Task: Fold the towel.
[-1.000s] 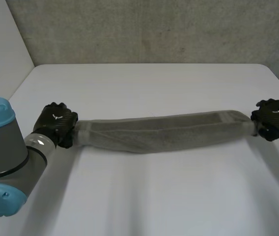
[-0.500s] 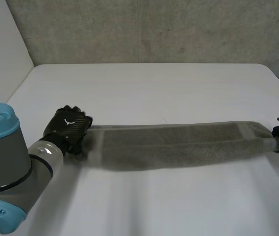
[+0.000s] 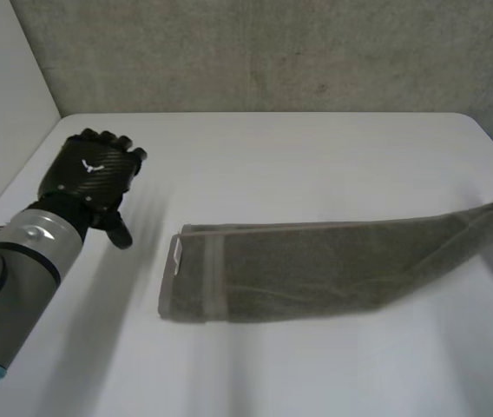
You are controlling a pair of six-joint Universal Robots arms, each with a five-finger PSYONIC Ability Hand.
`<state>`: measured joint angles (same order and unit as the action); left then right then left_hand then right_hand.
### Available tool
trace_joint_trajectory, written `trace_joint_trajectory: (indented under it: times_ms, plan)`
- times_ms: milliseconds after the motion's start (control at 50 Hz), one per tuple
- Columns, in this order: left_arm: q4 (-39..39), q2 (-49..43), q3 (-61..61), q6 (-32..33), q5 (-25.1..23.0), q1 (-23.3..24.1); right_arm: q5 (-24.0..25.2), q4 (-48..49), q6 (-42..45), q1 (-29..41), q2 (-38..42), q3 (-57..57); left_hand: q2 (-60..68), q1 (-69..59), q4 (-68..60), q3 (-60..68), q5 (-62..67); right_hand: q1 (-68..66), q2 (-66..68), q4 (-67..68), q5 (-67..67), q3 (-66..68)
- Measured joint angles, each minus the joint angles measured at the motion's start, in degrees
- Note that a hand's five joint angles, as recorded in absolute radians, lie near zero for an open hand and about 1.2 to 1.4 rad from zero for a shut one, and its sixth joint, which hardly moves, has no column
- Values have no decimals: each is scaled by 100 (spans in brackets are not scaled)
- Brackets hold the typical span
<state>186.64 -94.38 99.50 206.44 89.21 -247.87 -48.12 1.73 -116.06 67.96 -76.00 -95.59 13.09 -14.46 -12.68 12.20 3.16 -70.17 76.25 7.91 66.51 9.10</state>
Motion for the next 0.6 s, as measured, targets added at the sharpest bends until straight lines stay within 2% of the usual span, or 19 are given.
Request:
trace_joint_trajectory:
  times_ms: [160,300,400,600]
  plan:
    - [11,19,-13,-22,-1,-138,-163,341,-488,1636,-454,94,0,0,0,0,0,-40,23,0,0,0]
    - [42,67,-50,-55,1,-240,-771,674,-1067,3439,-391,408,0,0,0,0,0,-49,24,0,0,0]
    - [59,166,-102,-86,11,-338,-1385,908,-1259,4876,146,888,0,0,0,0,0,-49,24,0,0,0]
    - [75,363,-134,-284,26,-468,-2269,977,-1300,6535,1499,1871,-1,0,0,0,0,-49,24,0,0,0]
